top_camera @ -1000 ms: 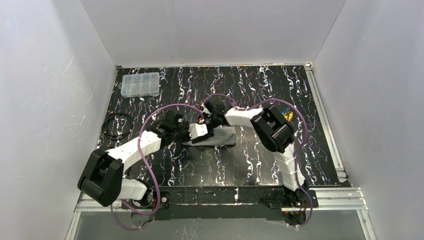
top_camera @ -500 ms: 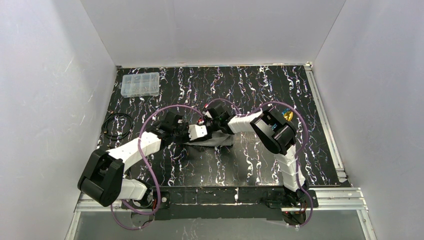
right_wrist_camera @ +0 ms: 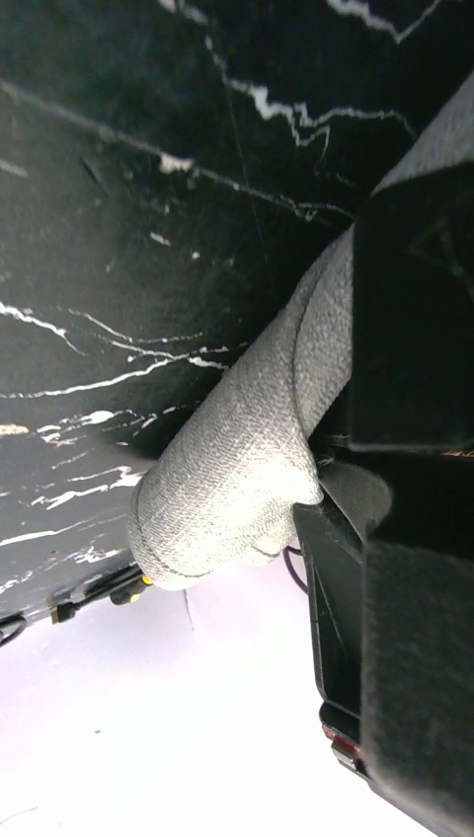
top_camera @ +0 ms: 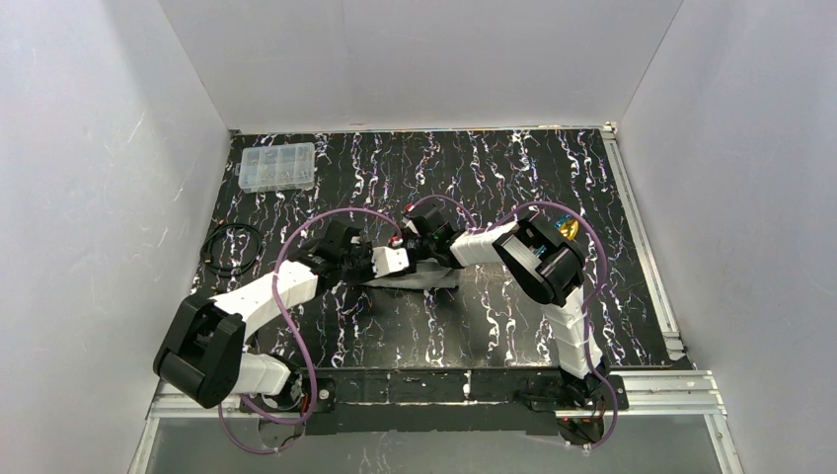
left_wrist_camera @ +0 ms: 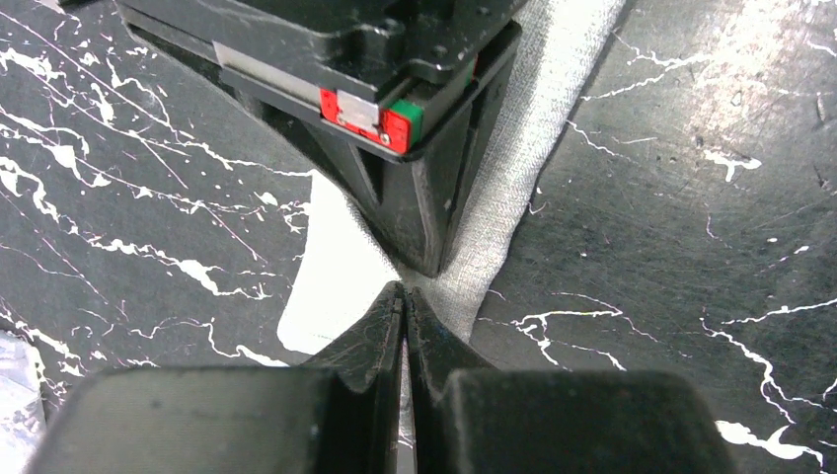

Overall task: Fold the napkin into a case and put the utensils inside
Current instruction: Smooth out the smaller rectangle-folded napkin at the center of the board.

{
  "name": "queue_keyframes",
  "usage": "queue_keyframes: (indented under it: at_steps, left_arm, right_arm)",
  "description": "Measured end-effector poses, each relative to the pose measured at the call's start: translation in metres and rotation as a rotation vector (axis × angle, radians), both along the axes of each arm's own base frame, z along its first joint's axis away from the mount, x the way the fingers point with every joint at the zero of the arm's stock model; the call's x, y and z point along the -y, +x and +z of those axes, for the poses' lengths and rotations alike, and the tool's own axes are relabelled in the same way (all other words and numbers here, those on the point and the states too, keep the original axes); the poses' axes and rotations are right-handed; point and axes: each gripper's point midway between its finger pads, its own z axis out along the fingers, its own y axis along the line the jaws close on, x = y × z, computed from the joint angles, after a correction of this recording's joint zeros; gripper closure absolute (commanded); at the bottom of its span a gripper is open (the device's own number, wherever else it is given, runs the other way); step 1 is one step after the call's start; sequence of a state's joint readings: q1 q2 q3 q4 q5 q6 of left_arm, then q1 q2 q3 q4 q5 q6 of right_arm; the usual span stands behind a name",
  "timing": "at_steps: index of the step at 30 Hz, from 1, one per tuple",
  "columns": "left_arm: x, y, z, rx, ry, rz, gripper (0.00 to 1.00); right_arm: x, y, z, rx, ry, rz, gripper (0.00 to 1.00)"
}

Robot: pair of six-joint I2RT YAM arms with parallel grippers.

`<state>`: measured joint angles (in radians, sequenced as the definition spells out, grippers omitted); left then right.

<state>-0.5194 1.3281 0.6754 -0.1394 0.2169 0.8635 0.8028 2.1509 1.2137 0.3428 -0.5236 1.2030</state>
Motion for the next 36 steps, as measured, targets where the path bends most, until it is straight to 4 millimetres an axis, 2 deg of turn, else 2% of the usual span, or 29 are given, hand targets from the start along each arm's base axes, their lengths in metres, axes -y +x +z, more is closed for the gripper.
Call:
queue_keyframes:
  at_steps: [6,17,21,29,33,36]
  left_arm:
    - [-0.003,-0.004,-0.005,-0.008,0.012,-0.009,1.0]
    - [-0.003,-0.003,-0.005,0.012,0.034,-0.049,1.0]
    - [-0.006,-0.008,-0.01,0.011,0.059,-0.098,1.0]
    - [-0.008,-0.015,-0.019,0.037,0.092,-0.191,1.0]
    - [-0.008,-0.013,-0.026,0.038,0.11,-0.212,1.0]
    - [-0.008,-0.011,-0.029,0.043,0.119,-0.226,1.0]
  right_arm:
    - [0.005,0.002,-0.007,0.013,-0.037,-0.006,0.99]
    - [0.006,0.003,-0.008,0.017,-0.049,-0.007,0.99]
    - [0.006,0.004,-0.007,0.016,-0.045,-0.007,0.99]
    - [0.005,0.005,-0.008,-0.014,0.064,0.061,0.99]
    - [0.006,0.004,-0.005,-0.022,0.129,0.101,0.85]
    - [0.009,0.005,0.002,-0.035,0.191,0.133,0.67]
